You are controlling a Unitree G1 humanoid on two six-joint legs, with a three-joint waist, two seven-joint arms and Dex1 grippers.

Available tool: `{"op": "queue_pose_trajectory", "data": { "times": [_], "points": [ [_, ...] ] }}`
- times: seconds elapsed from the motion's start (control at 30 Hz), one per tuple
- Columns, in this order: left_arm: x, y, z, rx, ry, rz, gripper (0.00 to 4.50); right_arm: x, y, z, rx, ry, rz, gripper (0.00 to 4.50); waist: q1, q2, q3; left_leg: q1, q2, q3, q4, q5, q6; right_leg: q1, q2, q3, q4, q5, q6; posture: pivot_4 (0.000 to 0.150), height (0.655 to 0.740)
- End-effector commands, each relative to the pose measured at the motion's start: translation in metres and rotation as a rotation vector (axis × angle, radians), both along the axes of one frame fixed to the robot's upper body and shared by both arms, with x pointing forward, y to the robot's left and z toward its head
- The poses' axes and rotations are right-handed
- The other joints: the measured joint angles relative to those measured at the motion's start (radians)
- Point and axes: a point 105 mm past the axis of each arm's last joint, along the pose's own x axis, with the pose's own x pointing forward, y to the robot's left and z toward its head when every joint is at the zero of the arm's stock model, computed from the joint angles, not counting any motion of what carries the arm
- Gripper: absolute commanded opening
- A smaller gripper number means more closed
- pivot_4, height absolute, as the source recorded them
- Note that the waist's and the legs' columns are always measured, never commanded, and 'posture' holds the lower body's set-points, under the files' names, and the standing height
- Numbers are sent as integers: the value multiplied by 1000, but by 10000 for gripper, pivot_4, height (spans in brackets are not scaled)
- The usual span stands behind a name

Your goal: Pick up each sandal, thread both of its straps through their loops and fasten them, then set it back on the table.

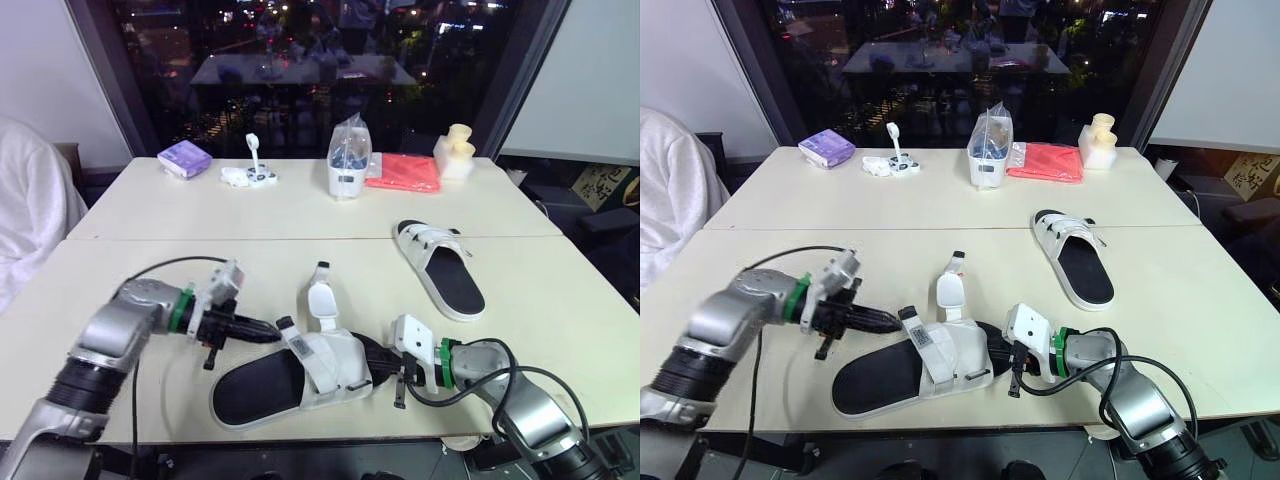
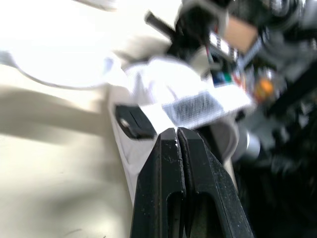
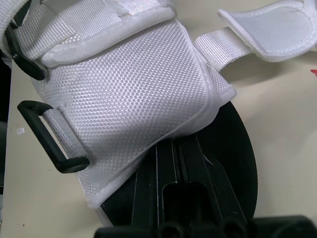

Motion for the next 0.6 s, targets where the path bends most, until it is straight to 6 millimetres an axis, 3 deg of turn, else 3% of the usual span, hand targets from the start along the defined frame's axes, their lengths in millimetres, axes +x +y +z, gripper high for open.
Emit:
{"op": "queue_pose_trajectory", "data": {
  "times": [0.03, 0.23, 0.43, 0.6],
  "points": [
    [-3, 8, 8, -23, 27, 53, 8615, -4, 2, 0, -11, -13, 30, 0, 0, 0, 0, 0, 0, 0, 0, 0, 0, 0, 0, 0, 0, 0, 0, 1500, 7400],
    [12, -5, 3, -57, 16, 180, 37969, -2, 2, 0, -23, -25, 32, 0, 3, 0, 0, 0, 0, 0, 0, 0, -1, 1, 1, 0, 0, 0, 0, 1500, 7400],
    [9, -30, 1, -149, 130, 235, 37969, 1, 0, -2, -42, -39, 27, 0, 1, 0, 0, 0, 0, 0, 0, 1, -1, 1, 1, 0, 1, 0, 0, 1500, 7400],
    [3, -37, -8, -147, 180, 263, 37969, 1, 0, -2, -46, -44, 25, 0, 0, 0, 0, 1, 0, 0, 0, 1, -1, 1, 1, 0, 2, 0, 0, 1500, 7400]
  ]
}}
